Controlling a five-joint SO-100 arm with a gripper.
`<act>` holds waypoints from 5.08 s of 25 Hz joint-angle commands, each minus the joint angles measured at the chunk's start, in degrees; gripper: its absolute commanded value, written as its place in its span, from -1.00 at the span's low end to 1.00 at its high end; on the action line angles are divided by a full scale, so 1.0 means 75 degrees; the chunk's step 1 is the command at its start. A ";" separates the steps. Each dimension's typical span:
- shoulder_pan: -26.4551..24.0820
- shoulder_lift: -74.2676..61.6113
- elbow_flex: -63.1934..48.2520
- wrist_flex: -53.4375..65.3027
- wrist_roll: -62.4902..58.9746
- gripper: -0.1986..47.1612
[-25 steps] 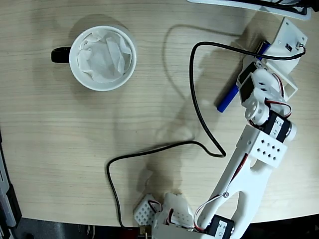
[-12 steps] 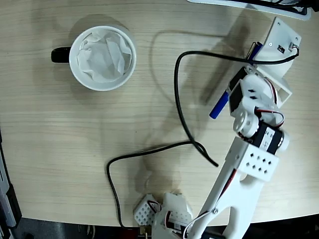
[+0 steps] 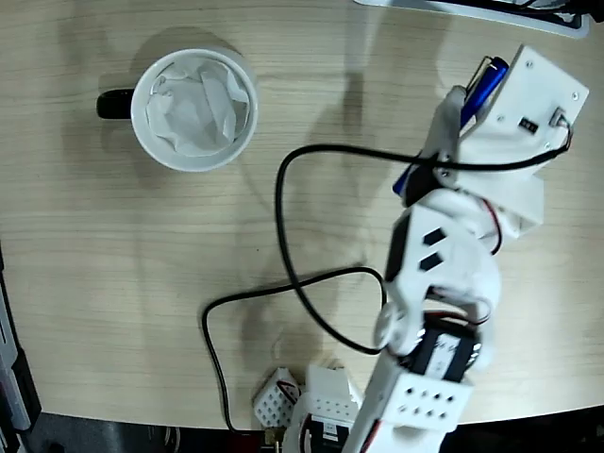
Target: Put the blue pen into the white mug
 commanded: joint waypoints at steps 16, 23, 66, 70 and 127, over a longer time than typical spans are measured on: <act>-0.2695 0.5262 0.4324 -0.6375 -0.0234 -0.99; -0.3633 0.4922 0.6070 -0.8789 -0.0738 -0.99; -0.4172 0.3539 0.6211 -1.0523 0.2719 -1.00; -0.3621 0.4934 0.7230 -1.0523 0.4969 -1.00; -0.0961 1.4098 0.9211 0.5684 1.0641 -0.99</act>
